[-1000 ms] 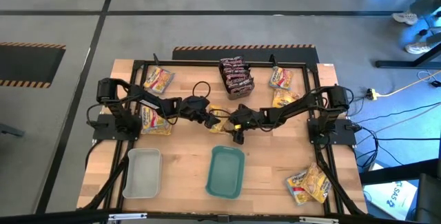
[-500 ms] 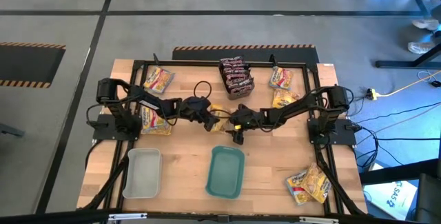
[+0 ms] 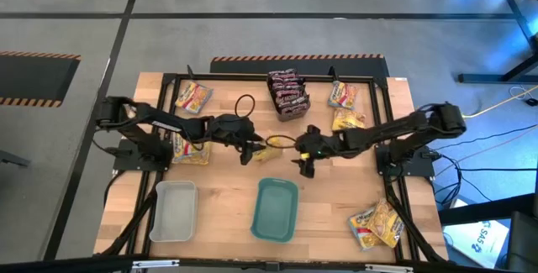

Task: Sort Maruchan noodles
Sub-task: Put the yellow noodle pack into the green bin

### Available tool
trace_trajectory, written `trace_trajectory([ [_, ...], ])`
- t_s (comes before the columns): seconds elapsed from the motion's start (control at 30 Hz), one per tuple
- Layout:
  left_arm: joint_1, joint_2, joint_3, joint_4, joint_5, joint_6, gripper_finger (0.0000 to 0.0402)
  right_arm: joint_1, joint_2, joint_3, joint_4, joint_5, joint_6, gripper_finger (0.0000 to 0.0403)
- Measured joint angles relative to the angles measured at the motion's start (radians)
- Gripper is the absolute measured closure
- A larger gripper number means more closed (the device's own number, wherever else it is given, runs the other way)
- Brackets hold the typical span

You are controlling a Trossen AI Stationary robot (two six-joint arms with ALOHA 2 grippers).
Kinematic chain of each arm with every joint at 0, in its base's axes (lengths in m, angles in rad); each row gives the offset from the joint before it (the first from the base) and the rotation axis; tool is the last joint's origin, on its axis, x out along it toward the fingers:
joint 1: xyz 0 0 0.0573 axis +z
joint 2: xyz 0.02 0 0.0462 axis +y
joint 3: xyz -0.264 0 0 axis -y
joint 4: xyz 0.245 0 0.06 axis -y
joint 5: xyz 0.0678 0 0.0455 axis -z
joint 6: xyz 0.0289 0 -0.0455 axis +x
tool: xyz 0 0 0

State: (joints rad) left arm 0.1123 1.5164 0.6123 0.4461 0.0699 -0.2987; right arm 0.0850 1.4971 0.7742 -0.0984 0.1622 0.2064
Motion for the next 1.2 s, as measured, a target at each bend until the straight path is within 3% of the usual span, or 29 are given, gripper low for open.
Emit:
trace_trajectory([
  [0.2, -0.048, -0.087, 0.002, 0.012, -0.040, 0.108, 0.0254, 0.107, -0.071, 0.000, -0.079, 0.106, 0.108, 0.0111],
  [0.47, -0.052, -0.064, 0.000, -0.015, -0.041, 0.037, 0.0252, 0.185, -0.056, -0.002, -0.084, 0.163, 0.205, 0.0111],
  [0.63, -0.056, -0.057, 0.011, -0.013, -0.025, -0.032, 0.0228, 0.184, -0.031, -0.002, -0.060, 0.171, 0.206, 0.0111],
  [0.93, -0.127, -0.057, 0.044, -0.028, -0.017, 0.019, 0.0192, 0.183, 0.071, -0.002, 0.087, 0.199, 0.025, 0.0111],
  [1.2, -0.167, -0.092, 0.045, -0.262, -0.057, 0.053, 0.0194, 0.175, 0.064, 0.000, 0.066, 0.183, -0.028, 0.0111],
])
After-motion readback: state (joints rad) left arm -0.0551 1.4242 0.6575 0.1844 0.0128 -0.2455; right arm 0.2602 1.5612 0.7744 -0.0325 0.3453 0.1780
